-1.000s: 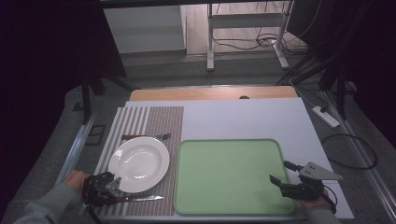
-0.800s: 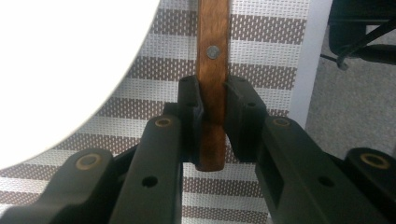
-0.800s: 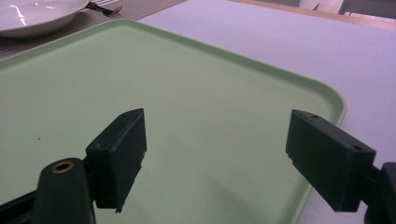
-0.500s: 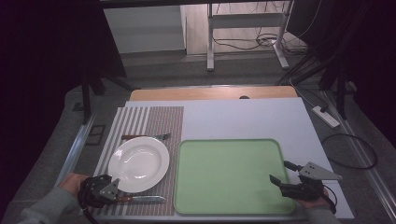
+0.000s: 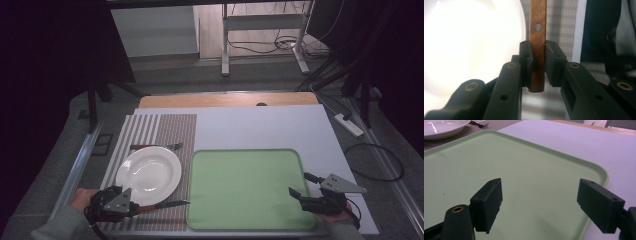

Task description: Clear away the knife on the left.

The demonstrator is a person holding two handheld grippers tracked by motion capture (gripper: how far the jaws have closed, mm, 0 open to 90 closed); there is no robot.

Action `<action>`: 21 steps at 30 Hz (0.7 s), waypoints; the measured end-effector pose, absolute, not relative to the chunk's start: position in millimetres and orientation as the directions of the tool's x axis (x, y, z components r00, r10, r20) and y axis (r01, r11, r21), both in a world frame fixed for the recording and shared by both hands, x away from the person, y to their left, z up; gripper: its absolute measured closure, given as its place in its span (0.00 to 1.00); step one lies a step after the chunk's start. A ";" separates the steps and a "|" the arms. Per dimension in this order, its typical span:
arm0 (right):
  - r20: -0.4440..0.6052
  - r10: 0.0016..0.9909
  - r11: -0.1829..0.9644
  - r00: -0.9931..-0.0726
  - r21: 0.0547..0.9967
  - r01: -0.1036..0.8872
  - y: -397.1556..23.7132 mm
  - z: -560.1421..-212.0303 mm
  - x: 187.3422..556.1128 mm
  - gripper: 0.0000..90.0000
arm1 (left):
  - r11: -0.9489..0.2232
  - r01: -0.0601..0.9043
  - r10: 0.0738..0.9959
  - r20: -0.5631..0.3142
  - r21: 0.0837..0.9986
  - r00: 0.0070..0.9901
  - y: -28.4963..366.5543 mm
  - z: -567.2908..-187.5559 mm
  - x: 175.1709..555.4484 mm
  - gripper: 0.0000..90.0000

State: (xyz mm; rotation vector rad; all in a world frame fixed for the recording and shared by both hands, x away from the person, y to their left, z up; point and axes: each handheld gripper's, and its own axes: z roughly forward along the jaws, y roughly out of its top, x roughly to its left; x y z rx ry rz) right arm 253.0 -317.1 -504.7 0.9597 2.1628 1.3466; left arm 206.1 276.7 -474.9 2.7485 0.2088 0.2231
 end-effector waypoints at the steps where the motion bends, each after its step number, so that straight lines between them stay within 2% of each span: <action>1: 0.011 0.737 0.294 -0.676 0.895 0.335 -317.1 -504.8 253.1 0.23 | -0.916 0.108 0.175 0.141 0.387 0.974 274.1 -474.0 206.6 0.84; 5: 0.010 0.736 0.295 -0.677 0.895 0.334 -317.1 -504.7 252.8 0.23 | -0.887 0.124 0.204 0.138 0.445 0.969 264.9 -473.7 210.2 0.84; 12: 0.012 0.734 0.293 -0.679 0.897 0.332 -317.5 -504.8 253.0 0.23 | -0.863 0.180 0.291 0.173 0.473 0.941 251.7 -474.4 212.8 0.84; 21: 0.012 0.734 0.292 -0.679 0.897 0.331 -317.3 -504.6 252.6 0.23 | -0.834 0.196 0.323 0.168 0.516 0.931 229.8 -469.2 209.5 0.84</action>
